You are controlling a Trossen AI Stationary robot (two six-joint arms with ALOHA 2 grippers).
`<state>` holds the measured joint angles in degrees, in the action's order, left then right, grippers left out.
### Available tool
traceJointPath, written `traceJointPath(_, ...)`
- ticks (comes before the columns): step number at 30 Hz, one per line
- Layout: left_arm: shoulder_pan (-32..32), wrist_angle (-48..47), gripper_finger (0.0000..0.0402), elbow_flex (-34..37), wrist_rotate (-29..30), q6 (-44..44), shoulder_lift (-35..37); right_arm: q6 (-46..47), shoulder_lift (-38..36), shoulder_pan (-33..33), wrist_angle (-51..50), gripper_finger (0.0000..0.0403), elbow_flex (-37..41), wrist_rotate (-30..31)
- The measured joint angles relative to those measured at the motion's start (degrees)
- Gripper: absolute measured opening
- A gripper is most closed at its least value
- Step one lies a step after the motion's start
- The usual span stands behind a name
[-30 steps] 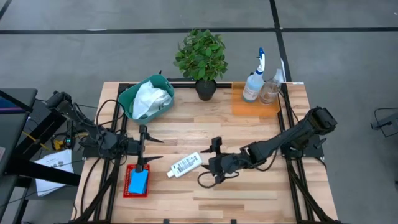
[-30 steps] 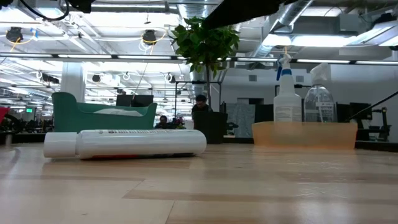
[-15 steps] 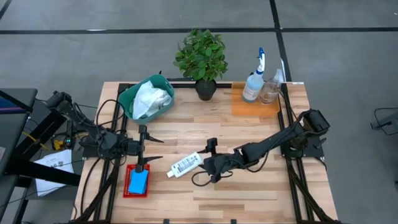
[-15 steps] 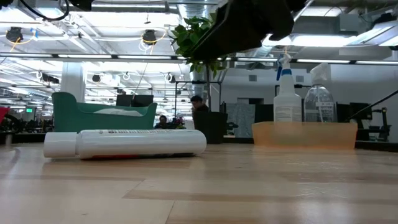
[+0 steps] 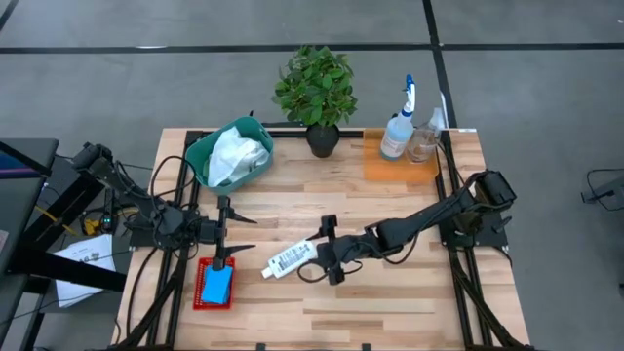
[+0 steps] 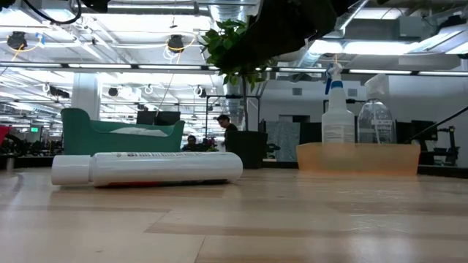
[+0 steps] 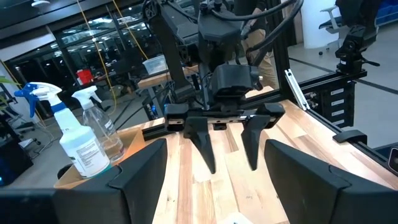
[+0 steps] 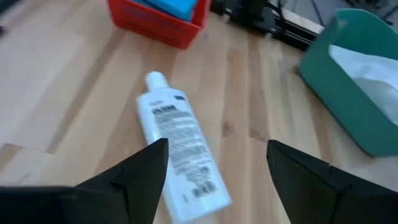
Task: Pick & Place Kitchen Items
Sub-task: Put the clear restorer into the orange bin
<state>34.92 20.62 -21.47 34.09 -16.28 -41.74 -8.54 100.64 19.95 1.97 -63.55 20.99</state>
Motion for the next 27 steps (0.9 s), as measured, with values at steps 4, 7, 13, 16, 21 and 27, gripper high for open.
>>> traceJointPath(4, 0.0, 0.0, 0.0266, 0.0, 0.0, -0.01, 0.0, 0.0, 0.0, 0.04, 1.02, 0.0265, 0.0, -1.69)
traceJointPath(7, 0.0, -0.01, 0.0266, 0.0, 0.0, 0.0, 0.0, -0.48, 0.0, 0.04, 1.22, 0.0265, 0.0, -1.72)
traceJointPath(13, 0.0, 0.05, 0.0266, 0.0, 0.0, 0.0, 0.02, -5.93, 3.67, 0.19, 4.87, 0.0265, -0.17, -3.79)
traceJointPath(16, 0.0, 0.5, 0.0266, 0.04, -0.01, -0.22, 0.02, -8.4, 4.99, 0.27, 4.56, 0.0265, -0.51, -4.75)
traceJointPath(21, 0.0, 0.54, 0.0265, 0.04, -0.02, -0.41, 0.02, -8.47, 6.6, -0.43, 4.72, 0.0265, -2.5, -8.02)
traceJointPath(27, 0.0, 0.77, 0.0266, 0.04, -0.02, -0.43, 0.02, -8.2, 11.5, -2.18, 5.16, 0.0265, -4.35, -11.24)
